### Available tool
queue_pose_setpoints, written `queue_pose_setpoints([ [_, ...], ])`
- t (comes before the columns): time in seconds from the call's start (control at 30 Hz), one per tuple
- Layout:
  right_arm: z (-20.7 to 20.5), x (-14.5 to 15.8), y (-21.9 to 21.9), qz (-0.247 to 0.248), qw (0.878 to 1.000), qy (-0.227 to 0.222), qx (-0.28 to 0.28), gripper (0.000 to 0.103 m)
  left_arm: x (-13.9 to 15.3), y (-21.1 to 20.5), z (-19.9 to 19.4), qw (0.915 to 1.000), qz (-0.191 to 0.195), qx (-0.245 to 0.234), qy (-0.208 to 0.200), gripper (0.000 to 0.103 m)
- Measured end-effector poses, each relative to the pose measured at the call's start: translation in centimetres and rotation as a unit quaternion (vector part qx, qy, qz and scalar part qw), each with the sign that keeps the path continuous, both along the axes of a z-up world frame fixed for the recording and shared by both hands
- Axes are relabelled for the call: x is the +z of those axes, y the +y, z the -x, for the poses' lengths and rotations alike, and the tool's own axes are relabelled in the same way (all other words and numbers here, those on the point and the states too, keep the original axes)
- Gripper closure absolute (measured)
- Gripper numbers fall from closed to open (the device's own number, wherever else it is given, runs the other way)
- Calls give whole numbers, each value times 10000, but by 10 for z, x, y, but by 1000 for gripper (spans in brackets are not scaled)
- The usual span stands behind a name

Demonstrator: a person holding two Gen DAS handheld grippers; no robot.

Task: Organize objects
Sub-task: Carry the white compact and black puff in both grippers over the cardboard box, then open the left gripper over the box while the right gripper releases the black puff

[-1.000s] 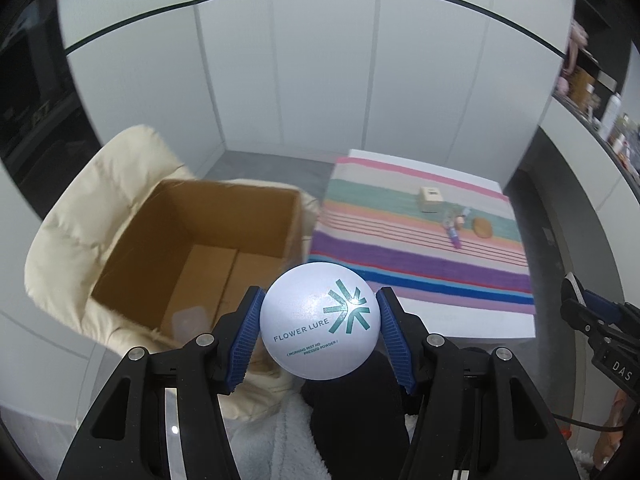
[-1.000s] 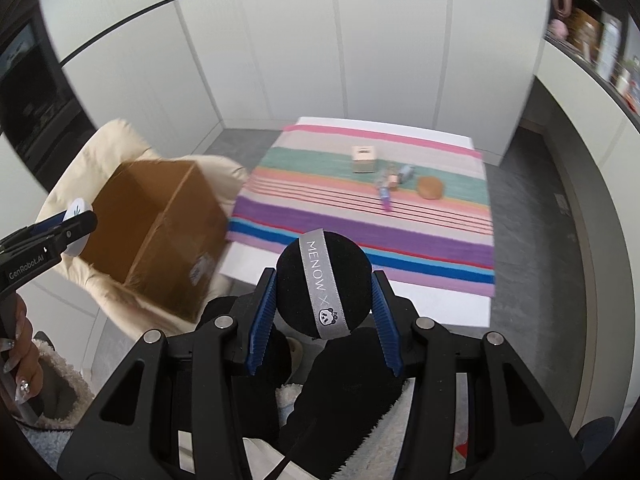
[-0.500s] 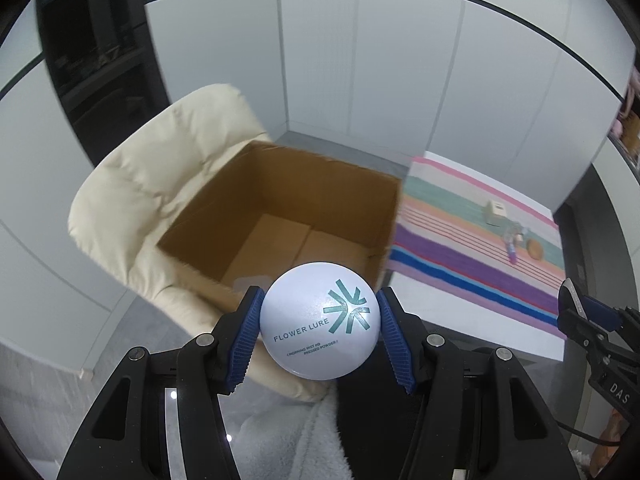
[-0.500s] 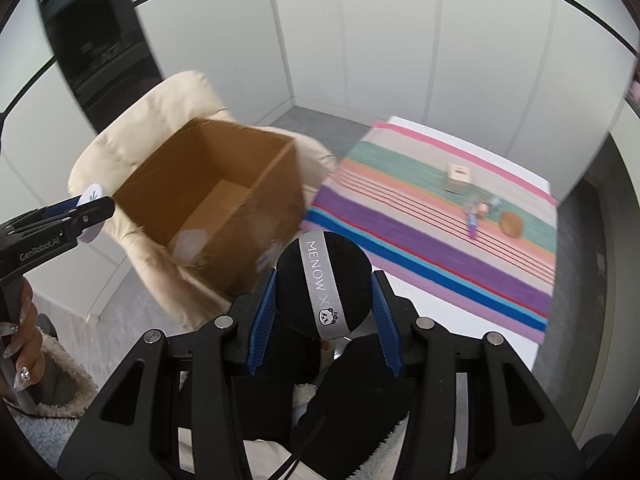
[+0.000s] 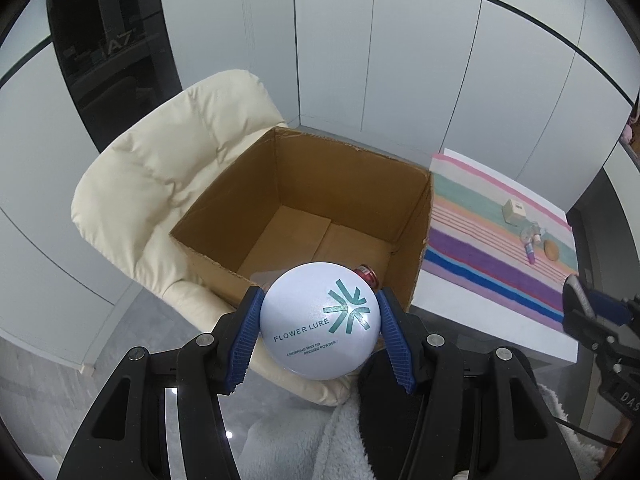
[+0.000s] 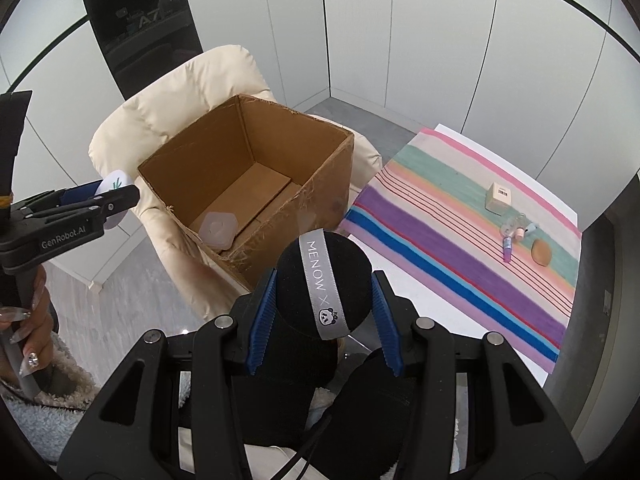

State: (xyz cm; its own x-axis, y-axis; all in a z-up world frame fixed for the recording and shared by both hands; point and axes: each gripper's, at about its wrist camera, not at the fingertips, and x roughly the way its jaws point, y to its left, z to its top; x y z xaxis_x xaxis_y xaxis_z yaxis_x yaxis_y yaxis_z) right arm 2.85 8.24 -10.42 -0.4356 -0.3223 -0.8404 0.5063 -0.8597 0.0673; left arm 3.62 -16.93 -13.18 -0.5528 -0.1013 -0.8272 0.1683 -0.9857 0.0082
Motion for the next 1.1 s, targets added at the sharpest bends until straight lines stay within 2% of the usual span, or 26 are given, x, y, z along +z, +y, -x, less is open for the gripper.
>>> queue_pose_setpoints([
  [0.1,6,-1,-6,-35,10000,18,51,55,-8,-6,10,9997,-243,17,-42,45],
  [0.2,13,-1,-13,-32,9999,55,134,55,-14,-13,22,9997,-229,88,42,45],
  [0.37,30,-7,-45,-171,9988,125,430,55,-29,-36,48,9984,-476,287,-68,45],
  [0.53,53,-17,-83,-254,9971,182,699,55,-39,-59,69,9974,-494,506,-164,45],
  [0.77,84,-36,-140,-377,9936,164,1051,55,-41,-78,101,9981,-157,591,48,45],
  [0.9,95,-50,-168,-491,9914,136,1205,55,-43,-83,114,9975,158,629,282,44],
  [1.0,104,-62,-183,-503,9911,20,1234,55,-48,-89,121,9978,125,619,205,44],
  [1.03,107,-65,-186,-495,9911,-27,1237,54,-50,-92,123,9978,85,623,186,41],
  [1.1,110,-69,-191,-413,9911,-29,1267,44,-50,-97,124,9980,50,619,150,29],
])
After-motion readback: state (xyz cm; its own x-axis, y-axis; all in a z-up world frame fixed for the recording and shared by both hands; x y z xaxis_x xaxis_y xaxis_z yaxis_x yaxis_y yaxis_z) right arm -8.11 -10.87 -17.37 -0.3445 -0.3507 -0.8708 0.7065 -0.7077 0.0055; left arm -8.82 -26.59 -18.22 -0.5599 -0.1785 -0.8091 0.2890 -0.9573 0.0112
